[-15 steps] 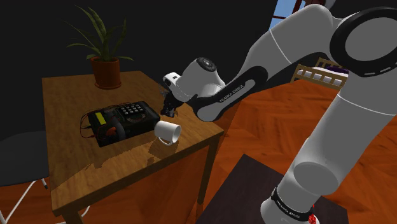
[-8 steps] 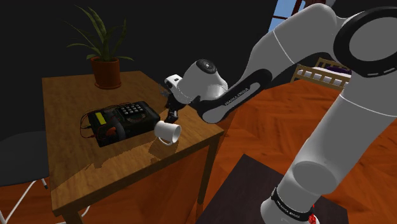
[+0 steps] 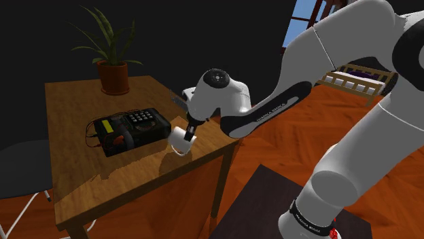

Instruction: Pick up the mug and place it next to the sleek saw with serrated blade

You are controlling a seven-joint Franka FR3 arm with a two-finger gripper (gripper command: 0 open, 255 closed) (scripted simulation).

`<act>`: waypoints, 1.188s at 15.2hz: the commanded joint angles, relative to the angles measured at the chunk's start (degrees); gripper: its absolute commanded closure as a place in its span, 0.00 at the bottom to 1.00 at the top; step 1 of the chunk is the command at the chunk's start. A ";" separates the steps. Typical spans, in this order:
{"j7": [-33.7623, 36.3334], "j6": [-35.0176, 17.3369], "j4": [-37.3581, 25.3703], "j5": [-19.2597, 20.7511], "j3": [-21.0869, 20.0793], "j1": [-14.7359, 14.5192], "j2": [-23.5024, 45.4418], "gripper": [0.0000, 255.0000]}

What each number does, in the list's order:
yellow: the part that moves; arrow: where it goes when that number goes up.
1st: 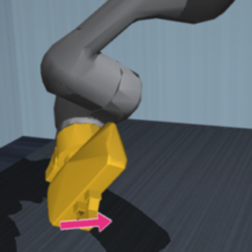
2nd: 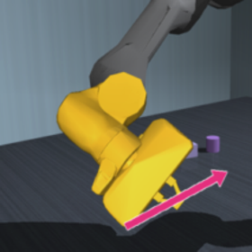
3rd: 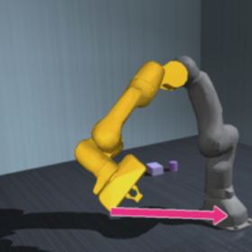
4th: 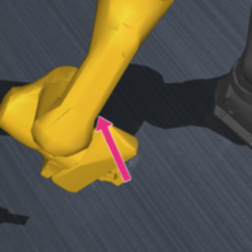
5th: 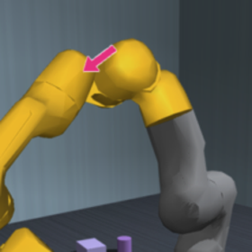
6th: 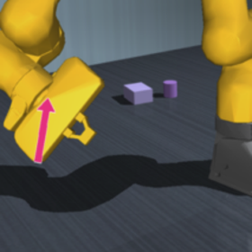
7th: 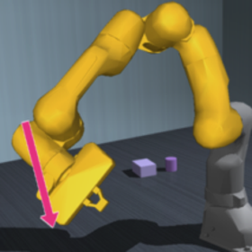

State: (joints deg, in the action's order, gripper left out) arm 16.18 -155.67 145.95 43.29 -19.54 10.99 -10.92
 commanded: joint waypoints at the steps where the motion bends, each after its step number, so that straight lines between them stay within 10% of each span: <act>1: 2.79 3.44 0.14 2.35 -0.89 1.24 2.45 0.00; 6: 8.11 1.40 -1.74 9.77 -2.51 5.06 7.70 0.00; 14: 8.03 1.34 -1.73 9.65 -3.83 6.38 7.66 0.00; 15: 4.87 1.32 0.23 5.50 -3.68 5.69 4.87 1.00; 18: 1.74 3.75 -2.28 1.05 -4.27 4.35 5.27 1.00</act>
State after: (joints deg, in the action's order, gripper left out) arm 18.63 -156.32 143.46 45.05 -24.10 15.21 -5.95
